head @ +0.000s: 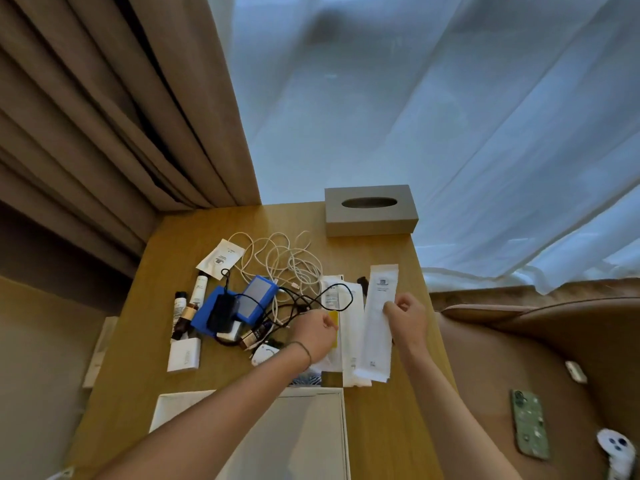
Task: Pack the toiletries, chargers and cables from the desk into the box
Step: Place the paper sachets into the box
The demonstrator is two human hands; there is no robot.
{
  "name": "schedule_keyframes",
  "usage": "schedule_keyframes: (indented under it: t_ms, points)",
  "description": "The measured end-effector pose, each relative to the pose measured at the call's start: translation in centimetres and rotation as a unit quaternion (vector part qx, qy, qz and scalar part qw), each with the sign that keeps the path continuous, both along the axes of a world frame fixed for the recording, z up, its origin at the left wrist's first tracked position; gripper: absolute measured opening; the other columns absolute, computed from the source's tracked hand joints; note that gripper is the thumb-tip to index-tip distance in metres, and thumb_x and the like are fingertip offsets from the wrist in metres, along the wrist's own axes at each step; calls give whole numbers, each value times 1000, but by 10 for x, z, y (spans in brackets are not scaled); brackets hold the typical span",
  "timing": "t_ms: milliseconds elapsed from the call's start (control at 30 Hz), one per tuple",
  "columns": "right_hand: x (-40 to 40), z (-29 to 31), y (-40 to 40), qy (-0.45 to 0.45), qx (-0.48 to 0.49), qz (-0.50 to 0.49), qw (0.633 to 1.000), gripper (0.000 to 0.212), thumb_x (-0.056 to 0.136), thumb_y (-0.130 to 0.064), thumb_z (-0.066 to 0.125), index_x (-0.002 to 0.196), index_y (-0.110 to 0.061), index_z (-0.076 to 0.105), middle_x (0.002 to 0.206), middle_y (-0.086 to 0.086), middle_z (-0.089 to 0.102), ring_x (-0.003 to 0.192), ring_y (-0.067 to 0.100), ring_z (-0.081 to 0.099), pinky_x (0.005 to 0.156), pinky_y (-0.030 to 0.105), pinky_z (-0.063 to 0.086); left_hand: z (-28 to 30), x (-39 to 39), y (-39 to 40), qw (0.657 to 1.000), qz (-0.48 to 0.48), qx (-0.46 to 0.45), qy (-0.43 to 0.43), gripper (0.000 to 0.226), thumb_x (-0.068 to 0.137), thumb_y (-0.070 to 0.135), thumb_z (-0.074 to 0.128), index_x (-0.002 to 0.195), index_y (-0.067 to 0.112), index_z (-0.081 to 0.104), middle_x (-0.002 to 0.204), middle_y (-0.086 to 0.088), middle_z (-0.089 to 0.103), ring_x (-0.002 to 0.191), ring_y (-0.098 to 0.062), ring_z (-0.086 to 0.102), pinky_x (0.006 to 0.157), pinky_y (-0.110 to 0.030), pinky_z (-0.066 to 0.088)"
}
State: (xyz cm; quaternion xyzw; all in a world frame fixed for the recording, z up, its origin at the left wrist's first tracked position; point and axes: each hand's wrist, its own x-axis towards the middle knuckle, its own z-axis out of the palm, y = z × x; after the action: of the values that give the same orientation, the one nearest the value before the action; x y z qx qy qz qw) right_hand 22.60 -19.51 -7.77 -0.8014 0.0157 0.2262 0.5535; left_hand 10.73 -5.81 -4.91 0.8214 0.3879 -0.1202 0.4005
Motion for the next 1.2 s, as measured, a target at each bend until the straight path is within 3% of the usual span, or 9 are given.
schedule_keyframes:
  t_ms: [67,167,367,433,567,700,833,1067,1200]
  points:
    - [-1,-4,-15,19,-7,-9,1000,10,87,-9,63,82,-10,55,88,17,69,74,32,68,64,40,53,-12,10,-16,998,-33,53,25,19,93,18,51,100,25,68,99,0,70,89,-20,65,78,-33,57]
    - [-5,-10,-35,43,5,-15,999,14,91,-10,66,92,-22,59,95,1,69,82,21,71,62,31,56,-30,25,-35,984,-83,136,77,19,96,31,54,112,23,58,110,-3,68,95,-23,65,79,-34,54]
    - [-13,-15,-59,65,11,-32,997,12,94,-12,67,103,-19,62,103,-5,66,91,14,64,63,26,47,-53,56,-58,940,-150,254,174,88,87,67,56,151,20,17,130,-15,54,98,-28,65,65,-34,43]
    - [-14,-14,-65,70,14,-41,997,13,94,-11,67,106,-14,63,104,-2,67,92,14,64,64,27,47,-61,60,-63,929,-165,271,190,99,84,68,59,154,22,5,137,-18,48,102,-29,64,72,-36,46]
    - [-15,-11,-77,78,27,-54,995,14,93,-12,68,106,-17,63,105,-5,67,92,10,64,63,25,46,-66,65,-69,932,-162,286,153,97,83,51,71,151,22,8,129,-14,55,109,-30,59,87,-42,44]
    - [-19,-2,-85,96,55,-50,993,24,91,-13,72,111,-22,62,108,-8,68,93,10,66,63,23,47,-58,67,-67,978,-81,183,60,68,85,13,67,140,19,29,106,-11,66,92,-31,66,69,-38,51]
    - [-27,18,-86,92,104,-28,990,33,86,-11,76,115,-24,66,107,-3,73,94,19,71,67,26,54,-41,66,-57,992,-52,114,-22,30,91,17,62,120,9,58,111,-14,60,97,-32,63,74,-39,56]
    - [-55,69,-72,69,178,7,982,31,87,-13,76,116,-23,71,107,-6,77,95,15,75,79,35,59,17,24,-29,967,85,-50,-234,22,100,31,52,118,18,56,97,0,62,87,-16,61,54,-16,45]
    - [-86,97,-55,56,191,45,979,26,86,-10,76,108,-23,75,104,-4,79,93,15,75,76,30,59,45,-33,-8,942,136,-110,-287,22,100,22,50,122,22,53,99,6,61,89,-7,60,60,-14,45]
